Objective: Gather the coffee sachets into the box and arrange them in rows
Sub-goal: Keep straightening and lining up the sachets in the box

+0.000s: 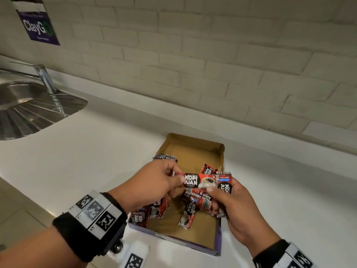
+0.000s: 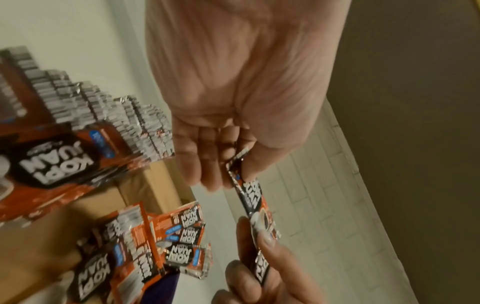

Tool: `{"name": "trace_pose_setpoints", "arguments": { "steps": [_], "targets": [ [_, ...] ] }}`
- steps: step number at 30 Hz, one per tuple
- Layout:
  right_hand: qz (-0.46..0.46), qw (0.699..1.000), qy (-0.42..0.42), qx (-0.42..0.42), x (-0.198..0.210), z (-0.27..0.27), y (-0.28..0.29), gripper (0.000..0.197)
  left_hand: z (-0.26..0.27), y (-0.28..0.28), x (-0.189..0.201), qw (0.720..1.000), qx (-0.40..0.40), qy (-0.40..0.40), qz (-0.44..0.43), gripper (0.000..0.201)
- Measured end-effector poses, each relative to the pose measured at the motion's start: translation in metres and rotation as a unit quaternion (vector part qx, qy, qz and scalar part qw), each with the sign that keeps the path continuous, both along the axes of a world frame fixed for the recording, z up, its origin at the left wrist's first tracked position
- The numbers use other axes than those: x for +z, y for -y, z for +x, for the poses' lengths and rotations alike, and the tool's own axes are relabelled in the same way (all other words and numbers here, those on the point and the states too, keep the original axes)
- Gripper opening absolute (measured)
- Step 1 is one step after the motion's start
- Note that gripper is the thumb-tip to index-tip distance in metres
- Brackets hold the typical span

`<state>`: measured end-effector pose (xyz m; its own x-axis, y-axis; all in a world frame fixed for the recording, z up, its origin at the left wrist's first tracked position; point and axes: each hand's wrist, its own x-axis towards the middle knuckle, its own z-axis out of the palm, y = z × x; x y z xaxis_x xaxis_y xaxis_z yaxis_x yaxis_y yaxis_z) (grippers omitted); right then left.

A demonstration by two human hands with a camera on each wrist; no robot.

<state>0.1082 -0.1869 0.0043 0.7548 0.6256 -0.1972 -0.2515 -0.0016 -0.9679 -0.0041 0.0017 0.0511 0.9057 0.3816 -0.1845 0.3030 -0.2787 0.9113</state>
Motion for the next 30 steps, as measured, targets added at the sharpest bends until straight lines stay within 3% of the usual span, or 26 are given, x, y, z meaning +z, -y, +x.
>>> {"name": "trace_pose_setpoints", "arguments": {
  "steps": [3, 6, 11, 13, 15, 19, 26, 28, 30],
  "targets": [
    [-0.022, 0.999, 0.035, 0.003, 0.003, -0.006, -0.004, 0.015, -0.002, -0.005, 0.006, 0.999, 0.020, 0.028, -0.010, 0.005],
    [-0.013, 1.000, 0.022, 0.006, 0.002, -0.011, -0.006, 0.011, -0.006, -0.004, 0.008, 0.998, -0.010, 0.031, -0.047, 0.015],
    [-0.044, 0.997, 0.050, 0.030, 0.006, -0.018, -0.002, 0.021, -0.008, -0.010, 0.007, 0.998, 0.015, -0.010, 0.063, 0.006],
    [-0.064, 0.995, 0.077, 0.024, 0.006, -0.017, -0.005, 0.015, -0.008, -0.011, 0.008, 0.997, 0.007, -0.022, 0.074, 0.006],
    [-0.079, 0.993, 0.088, 0.008, 0.005, -0.017, -0.008, 0.010, -0.009, -0.009, 0.010, 0.999, -0.004, -0.004, 0.045, 0.007],
    [-0.098, 0.990, 0.100, 0.018, 0.001, -0.016, -0.013, 0.023, -0.008, -0.012, 0.008, 0.997, 0.047, 0.044, -0.040, 0.011],
    [-0.166, 0.977, 0.127, 0.034, -0.004, -0.014, -0.008, 0.010, -0.010, -0.020, 0.004, 0.986, 0.009, -0.017, 0.164, 0.008],
    [-0.167, 0.981, 0.091, 0.025, -0.005, -0.013, -0.002, 0.007, -0.013, -0.026, 0.001, 0.962, -0.022, -0.061, 0.265, 0.006],
    [-0.150, 0.988, 0.033, 0.007, -0.008, -0.011, 0.002, 0.018, -0.016, -0.029, -0.007, 0.930, -0.070, -0.109, 0.343, 0.012]
  ]
}}
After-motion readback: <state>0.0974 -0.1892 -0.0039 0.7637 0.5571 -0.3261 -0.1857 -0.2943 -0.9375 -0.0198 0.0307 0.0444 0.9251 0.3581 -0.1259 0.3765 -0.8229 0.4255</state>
